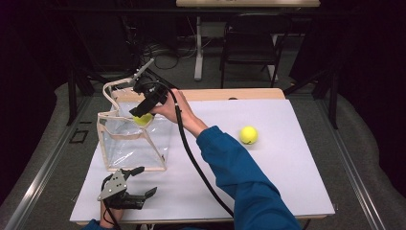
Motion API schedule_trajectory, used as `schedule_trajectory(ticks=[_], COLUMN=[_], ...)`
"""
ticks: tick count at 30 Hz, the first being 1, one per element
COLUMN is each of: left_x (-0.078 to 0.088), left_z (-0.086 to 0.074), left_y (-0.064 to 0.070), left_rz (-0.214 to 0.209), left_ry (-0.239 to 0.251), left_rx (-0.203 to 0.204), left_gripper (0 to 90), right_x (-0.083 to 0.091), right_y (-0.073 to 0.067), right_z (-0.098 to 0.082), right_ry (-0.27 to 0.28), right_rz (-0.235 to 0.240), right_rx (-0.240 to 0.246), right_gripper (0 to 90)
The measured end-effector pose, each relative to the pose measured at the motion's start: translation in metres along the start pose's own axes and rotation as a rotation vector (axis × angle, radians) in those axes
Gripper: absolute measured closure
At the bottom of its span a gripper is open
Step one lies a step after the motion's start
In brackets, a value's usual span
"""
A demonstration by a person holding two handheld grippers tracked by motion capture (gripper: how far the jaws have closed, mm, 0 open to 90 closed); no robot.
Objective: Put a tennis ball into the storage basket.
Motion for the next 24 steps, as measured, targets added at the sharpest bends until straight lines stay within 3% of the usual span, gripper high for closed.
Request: schedule_trajectory(ticks=[10,17,24], left_x=[0.000,-0.001,-0.001], left_z=[0.000,0.000,0.000], left_y=[0.001,0.001,0.001], left_rz=[-0.001,0.000,0.001], left_ry=[-0.001,-0.004,-0.004], left_rx=[0.001,-0.001,-0.001], left_gripper=[16.1,16.2,16.1], right_x=[0.022,0.047,0.064], right_y=[-0.002,0.002,0.007], right_z=[-0.006,-0.011,-0.023], right_ry=[0.050,0.107,0.120], right_rz=[0.040,0.054,0.043], right_rx=[-0.005,-0.016,-0.021], right_gripper=[1.4,0.0,0.0])
Point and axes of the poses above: each handheld gripper's, and its own axes: x roughly backward along the jaws, z roughly out of its top, y roughly to its right, the point moved 10 cm from there along -x, roughly forward along the jaws, and after that the axes turned 10 degrees about -x, right-handed, at the moved point
